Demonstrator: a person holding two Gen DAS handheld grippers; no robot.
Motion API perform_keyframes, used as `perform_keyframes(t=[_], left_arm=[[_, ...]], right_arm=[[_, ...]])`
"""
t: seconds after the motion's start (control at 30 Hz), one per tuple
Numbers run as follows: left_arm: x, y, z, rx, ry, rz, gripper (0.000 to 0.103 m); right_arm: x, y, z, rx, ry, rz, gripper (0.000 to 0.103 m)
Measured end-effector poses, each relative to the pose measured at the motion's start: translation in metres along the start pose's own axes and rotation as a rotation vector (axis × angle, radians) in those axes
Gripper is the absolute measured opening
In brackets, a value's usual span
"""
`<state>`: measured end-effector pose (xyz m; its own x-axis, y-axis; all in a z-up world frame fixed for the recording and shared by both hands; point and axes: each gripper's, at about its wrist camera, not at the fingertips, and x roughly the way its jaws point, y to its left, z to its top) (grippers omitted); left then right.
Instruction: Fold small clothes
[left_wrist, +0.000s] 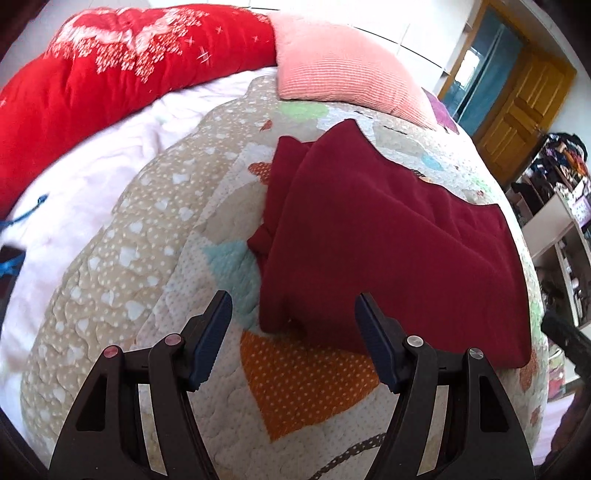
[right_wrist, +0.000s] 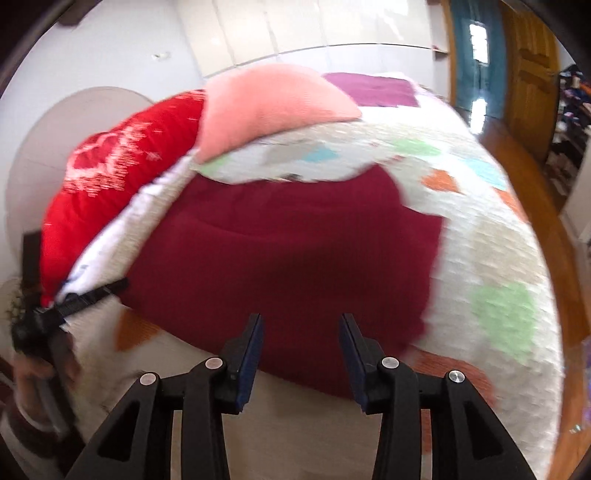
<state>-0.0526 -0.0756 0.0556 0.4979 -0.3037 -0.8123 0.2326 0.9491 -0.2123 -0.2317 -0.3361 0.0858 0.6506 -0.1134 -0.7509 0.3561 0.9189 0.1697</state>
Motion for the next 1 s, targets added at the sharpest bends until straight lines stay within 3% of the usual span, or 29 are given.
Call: perform_keyframes(t=[0.2, 0.4, 0.53, 0.8, 0.87, 1.0], left_arm=[[0.019, 0.009, 0.01, -0.005, -0.02, 0.008, 0.069], [0.034, 0.022, 0.018, -0.034, -0.063, -0.032, 0.069], [0.05, 0.03, 0.026, -0.062, -0.036, -0.066, 0.069], [0.056, 0.04, 0.033, -0.094, -0.022, -0.105, 0.069], [0.056, 0.039, 0.033, -0.087, -0.024, -0.101, 0.069], [0.055, 0.038, 0.032, -0.081, -0.027, -0.104, 0.069]], right_arm=[[0.061, 0.064, 0.046, -0.025, 0.011, 0.129, 0.041], [0.123, 0.104, 0.096, 0.003, 0.054, 0.203, 0.043], [0.16, 0.132, 0.133, 0.01, 0.068, 0.186, 0.046], [0.244, 0.162, 0.16, 0.038, 0.236, 0.123, 0.046], [0.25, 0.163, 0.157, 0.012, 0.231, 0.087, 0.041], [0.246, 0.169, 0.155, -0.077, 0.19, 0.053, 0.008]])
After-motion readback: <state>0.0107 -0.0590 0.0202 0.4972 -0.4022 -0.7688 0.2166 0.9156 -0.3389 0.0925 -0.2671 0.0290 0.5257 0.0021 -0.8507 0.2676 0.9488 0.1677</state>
